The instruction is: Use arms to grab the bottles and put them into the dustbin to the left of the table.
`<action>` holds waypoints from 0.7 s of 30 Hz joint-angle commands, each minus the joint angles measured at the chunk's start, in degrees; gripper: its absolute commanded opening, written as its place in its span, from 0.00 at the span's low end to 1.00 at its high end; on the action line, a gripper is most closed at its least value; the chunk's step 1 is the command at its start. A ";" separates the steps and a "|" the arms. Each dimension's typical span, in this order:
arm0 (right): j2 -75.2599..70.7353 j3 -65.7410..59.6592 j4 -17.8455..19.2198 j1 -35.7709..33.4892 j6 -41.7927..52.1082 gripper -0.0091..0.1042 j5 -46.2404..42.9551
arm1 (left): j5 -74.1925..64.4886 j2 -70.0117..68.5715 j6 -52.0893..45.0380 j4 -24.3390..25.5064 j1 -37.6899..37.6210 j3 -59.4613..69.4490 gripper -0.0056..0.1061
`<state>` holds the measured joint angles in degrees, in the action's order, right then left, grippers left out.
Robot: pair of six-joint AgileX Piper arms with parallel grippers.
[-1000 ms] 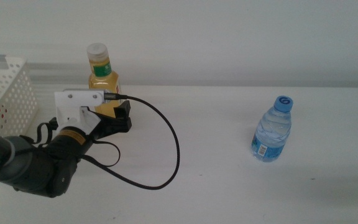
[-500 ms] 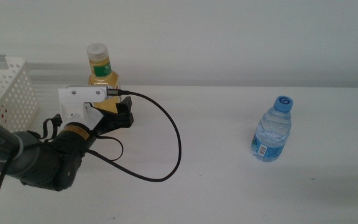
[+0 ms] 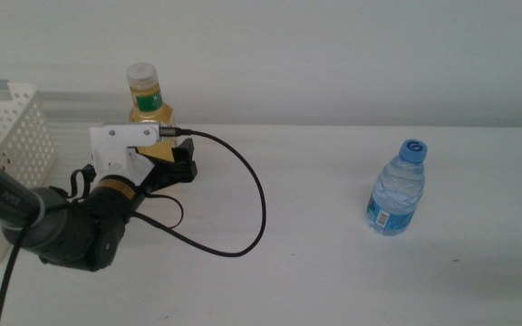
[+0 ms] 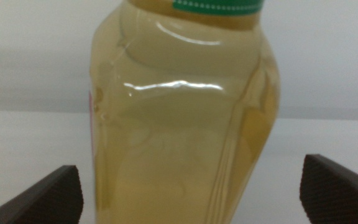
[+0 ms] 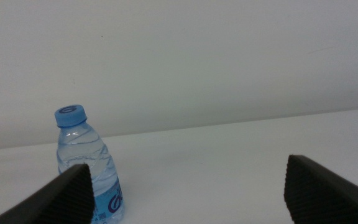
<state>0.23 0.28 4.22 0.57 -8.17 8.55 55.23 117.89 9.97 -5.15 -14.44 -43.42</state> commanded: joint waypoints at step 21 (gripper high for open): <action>-1.74 -2.50 0.07 0.37 0.25 0.80 -0.53 | -1.15 4.64 -0.91 0.00 1.99 -6.35 0.89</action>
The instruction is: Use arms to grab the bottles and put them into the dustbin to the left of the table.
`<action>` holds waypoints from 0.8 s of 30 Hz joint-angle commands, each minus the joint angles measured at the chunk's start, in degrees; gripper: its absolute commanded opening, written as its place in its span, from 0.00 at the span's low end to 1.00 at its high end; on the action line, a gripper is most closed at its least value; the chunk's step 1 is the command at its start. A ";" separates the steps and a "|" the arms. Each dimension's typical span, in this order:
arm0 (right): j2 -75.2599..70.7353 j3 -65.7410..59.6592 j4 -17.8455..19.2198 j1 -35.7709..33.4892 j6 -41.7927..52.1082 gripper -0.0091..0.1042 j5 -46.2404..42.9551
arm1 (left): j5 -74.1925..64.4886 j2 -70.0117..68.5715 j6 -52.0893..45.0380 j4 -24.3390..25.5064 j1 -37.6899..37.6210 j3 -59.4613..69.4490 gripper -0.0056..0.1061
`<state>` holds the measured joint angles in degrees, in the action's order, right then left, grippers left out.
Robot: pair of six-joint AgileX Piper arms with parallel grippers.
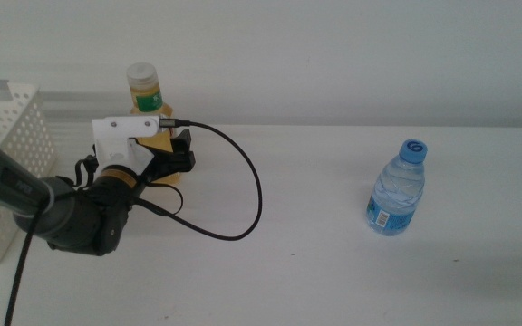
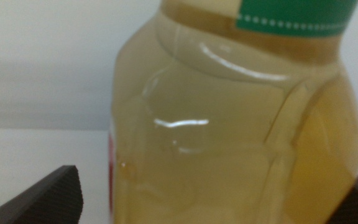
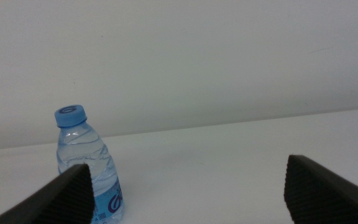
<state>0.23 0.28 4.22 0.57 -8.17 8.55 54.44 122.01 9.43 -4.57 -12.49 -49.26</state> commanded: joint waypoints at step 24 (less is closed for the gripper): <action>-1.74 -2.50 0.07 0.37 0.25 0.80 -0.53 | 1.56 3.79 -3.47 -4.96 0.04 -4.34 0.89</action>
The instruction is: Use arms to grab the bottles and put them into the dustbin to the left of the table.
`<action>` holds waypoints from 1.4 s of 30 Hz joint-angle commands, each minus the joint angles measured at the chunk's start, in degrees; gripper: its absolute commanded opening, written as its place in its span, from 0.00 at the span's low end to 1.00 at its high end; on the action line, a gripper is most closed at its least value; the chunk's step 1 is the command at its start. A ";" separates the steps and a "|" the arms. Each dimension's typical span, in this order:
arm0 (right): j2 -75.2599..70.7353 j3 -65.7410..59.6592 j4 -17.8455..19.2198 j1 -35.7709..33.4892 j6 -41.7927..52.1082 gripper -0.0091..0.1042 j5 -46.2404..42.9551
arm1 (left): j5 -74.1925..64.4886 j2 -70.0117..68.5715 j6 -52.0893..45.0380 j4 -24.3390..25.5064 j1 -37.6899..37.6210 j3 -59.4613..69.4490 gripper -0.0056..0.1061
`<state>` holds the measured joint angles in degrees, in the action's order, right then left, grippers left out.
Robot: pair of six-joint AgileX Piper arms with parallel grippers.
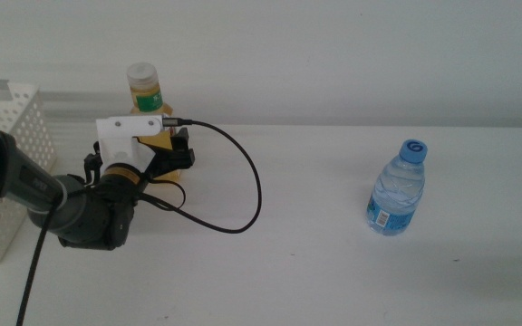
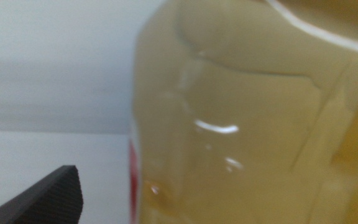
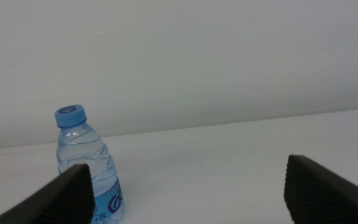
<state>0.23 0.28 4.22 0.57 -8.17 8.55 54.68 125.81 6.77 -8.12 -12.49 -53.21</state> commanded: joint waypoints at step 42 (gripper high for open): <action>-1.74 -2.50 0.07 0.37 0.25 0.80 -0.53 | -19.07 -25.53 -10.14 2.09 1.56 12.99 0.03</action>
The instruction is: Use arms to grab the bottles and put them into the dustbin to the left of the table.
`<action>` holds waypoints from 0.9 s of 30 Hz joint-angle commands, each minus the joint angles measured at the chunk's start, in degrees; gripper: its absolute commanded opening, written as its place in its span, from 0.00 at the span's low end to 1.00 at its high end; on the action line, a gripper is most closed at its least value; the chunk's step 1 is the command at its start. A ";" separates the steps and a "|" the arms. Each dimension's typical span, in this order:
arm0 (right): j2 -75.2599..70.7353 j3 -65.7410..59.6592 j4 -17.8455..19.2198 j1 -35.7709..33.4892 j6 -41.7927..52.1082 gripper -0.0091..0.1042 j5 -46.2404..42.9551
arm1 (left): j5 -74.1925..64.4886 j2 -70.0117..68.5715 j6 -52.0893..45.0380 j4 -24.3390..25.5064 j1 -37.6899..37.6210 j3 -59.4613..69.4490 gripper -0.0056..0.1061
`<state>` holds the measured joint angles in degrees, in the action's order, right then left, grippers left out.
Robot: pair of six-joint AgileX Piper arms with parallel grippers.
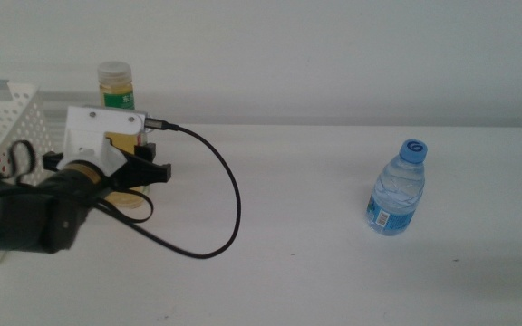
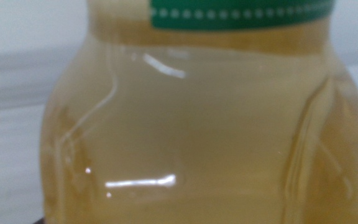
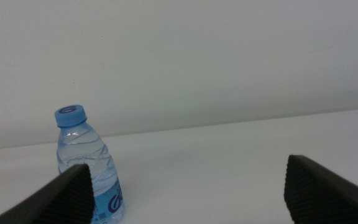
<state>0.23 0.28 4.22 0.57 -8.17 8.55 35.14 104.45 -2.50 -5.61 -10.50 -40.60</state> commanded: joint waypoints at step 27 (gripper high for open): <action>-1.74 -2.50 0.07 0.37 0.25 0.80 -0.53 | -72.61 -25.29 -14.30 -1.77 5.62 -17.42 0.03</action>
<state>0.23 0.28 4.22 0.57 -8.17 8.55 -36.70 80.31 -15.18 -7.09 -5.74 -55.62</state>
